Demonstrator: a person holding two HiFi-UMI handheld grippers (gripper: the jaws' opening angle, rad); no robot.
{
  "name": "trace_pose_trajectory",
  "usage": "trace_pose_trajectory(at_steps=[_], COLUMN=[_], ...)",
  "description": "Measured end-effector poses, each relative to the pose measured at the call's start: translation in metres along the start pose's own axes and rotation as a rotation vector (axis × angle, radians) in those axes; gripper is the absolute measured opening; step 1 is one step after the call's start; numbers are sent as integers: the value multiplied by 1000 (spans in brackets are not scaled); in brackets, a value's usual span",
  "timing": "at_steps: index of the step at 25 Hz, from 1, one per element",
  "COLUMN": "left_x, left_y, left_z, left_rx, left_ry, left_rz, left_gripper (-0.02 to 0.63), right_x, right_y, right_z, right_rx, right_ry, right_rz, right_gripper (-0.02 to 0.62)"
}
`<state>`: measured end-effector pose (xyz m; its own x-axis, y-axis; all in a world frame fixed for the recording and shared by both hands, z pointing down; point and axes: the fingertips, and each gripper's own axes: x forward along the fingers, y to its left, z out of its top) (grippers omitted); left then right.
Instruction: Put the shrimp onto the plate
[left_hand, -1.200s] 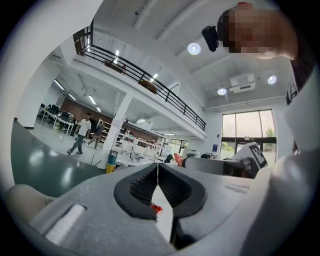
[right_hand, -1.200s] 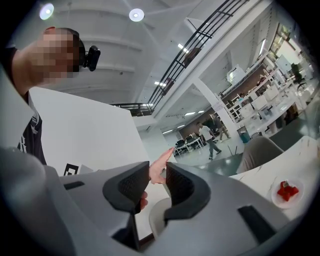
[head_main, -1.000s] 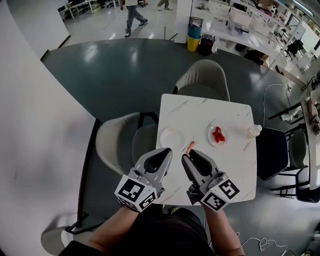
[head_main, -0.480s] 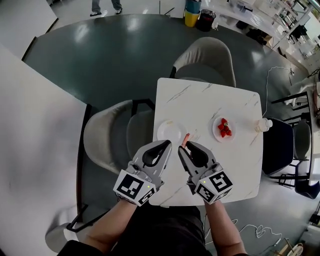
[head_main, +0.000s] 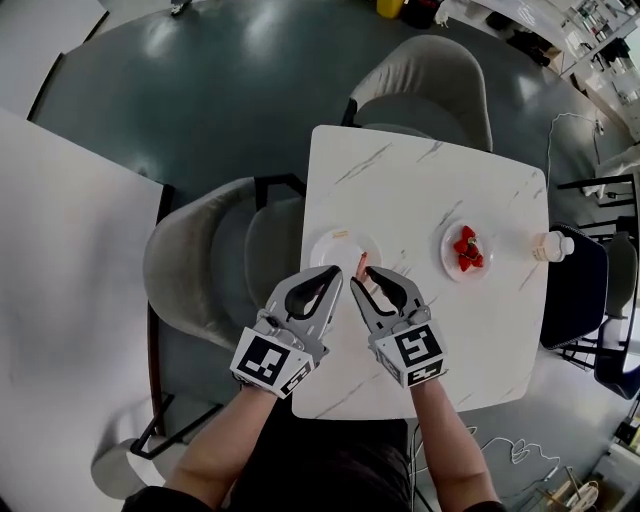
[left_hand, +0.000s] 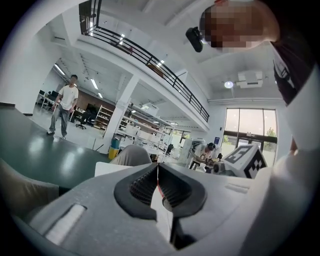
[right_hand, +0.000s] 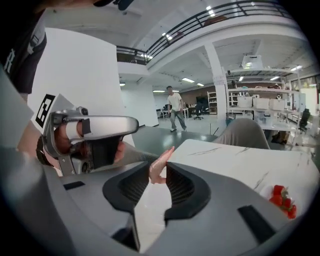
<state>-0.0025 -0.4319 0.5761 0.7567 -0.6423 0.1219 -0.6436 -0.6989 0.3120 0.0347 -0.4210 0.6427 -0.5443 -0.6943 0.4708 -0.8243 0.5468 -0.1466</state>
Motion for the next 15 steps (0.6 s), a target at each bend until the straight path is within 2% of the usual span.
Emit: trace_pose_trajectory(at_steps=[6,15], left_x=[9,13], left_y=[12,18], left_z=[-27,-38], left_rx=[-1,0], left_ry=[33,50], left_rz=[9,12], left_gripper=[8,8], right_x=[31,57], right_y=[-8,-14], right_z=[-47,-76], right_rx=[-154,-354], right_ry=[162,351], right_rz=[-30,-39], right_gripper=[107,107])
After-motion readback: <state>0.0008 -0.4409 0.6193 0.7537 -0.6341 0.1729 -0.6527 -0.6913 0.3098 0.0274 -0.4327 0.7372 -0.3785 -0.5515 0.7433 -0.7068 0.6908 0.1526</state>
